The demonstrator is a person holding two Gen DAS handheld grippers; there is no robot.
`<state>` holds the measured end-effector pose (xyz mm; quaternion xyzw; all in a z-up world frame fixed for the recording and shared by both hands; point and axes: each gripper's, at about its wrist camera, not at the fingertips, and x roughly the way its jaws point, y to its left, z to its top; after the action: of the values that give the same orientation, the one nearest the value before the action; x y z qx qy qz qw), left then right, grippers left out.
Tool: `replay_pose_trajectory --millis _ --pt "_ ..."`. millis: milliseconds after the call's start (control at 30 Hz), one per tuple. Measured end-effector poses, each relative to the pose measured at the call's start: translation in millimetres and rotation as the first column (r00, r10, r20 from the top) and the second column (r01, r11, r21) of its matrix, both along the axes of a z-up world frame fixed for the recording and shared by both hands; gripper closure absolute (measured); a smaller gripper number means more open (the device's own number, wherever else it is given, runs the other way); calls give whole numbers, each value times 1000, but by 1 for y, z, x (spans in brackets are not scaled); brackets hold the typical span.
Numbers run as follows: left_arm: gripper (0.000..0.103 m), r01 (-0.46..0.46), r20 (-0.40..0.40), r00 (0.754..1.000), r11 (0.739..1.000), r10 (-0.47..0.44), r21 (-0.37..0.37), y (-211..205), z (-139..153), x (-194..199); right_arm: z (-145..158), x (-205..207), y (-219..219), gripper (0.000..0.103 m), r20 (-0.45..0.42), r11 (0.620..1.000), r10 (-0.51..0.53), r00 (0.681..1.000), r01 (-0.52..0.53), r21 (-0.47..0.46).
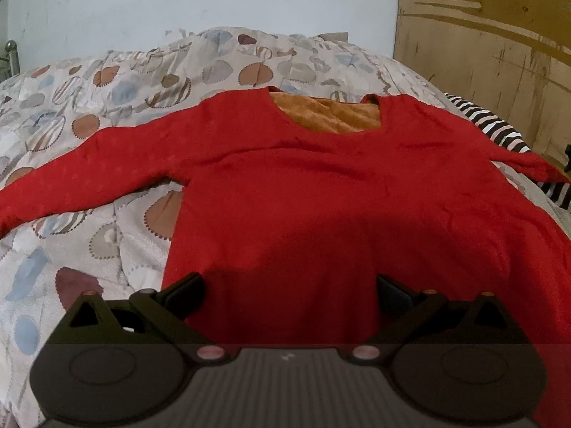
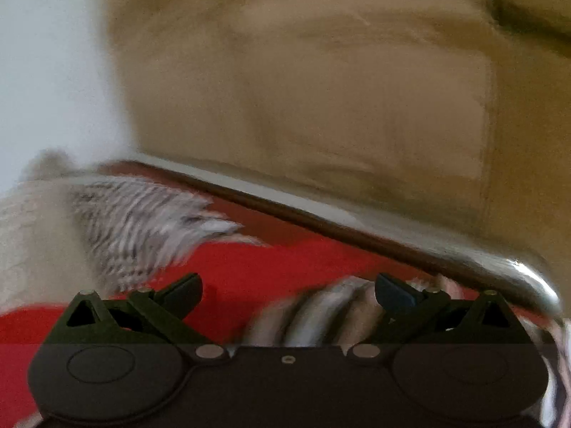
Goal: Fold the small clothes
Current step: 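Move the right tool to the sleeve cuff lying on the striped sheet, then close the right tool on the sleeve cuff and lift it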
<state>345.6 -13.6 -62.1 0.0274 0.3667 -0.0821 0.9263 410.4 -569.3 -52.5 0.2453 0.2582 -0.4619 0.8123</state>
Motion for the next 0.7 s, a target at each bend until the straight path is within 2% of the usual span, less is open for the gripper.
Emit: replay_pose_trajectory --millis 100,233,333,433,500,533,567,700 --pt "0 -3 -6 1000 1000 3 -2 0 -1 1 -16 0 -27 0 87 984 -68 994 53 169" --pt "0 -1 -3 1000 1000 1 7 -1 -1 2 -22 5 -31 3 156 984 -52 986 24 177" --pt "0 -12 -2 1000 1000 12 9 -2 -2 4 -27 10 -28 19 204 989 -24 979 -7 151" --pt "0 -19 -2 1000 1000 19 6 -2 -2 4 -32 15 -29 37 217 992 -11 976 -16 122" --pt "0 -23 -5 1000 1000 23 -2 -1 -2 5 -31 15 -27 58 234 995 6 972 -30 99" --pt "0 -25 -6 1000 1000 25 -5 -1 -2 5 -29 15 -26 74 243 995 13 970 -37 95" --pt "0 -27 -8 1000 1000 27 -8 -1 -2 5 -25 15 -26 87 253 996 11 967 -33 85" --pt "0 -49 -10 999 998 49 -48 7 4 11 5 12 -13 90 306 999 47 951 -50 4"
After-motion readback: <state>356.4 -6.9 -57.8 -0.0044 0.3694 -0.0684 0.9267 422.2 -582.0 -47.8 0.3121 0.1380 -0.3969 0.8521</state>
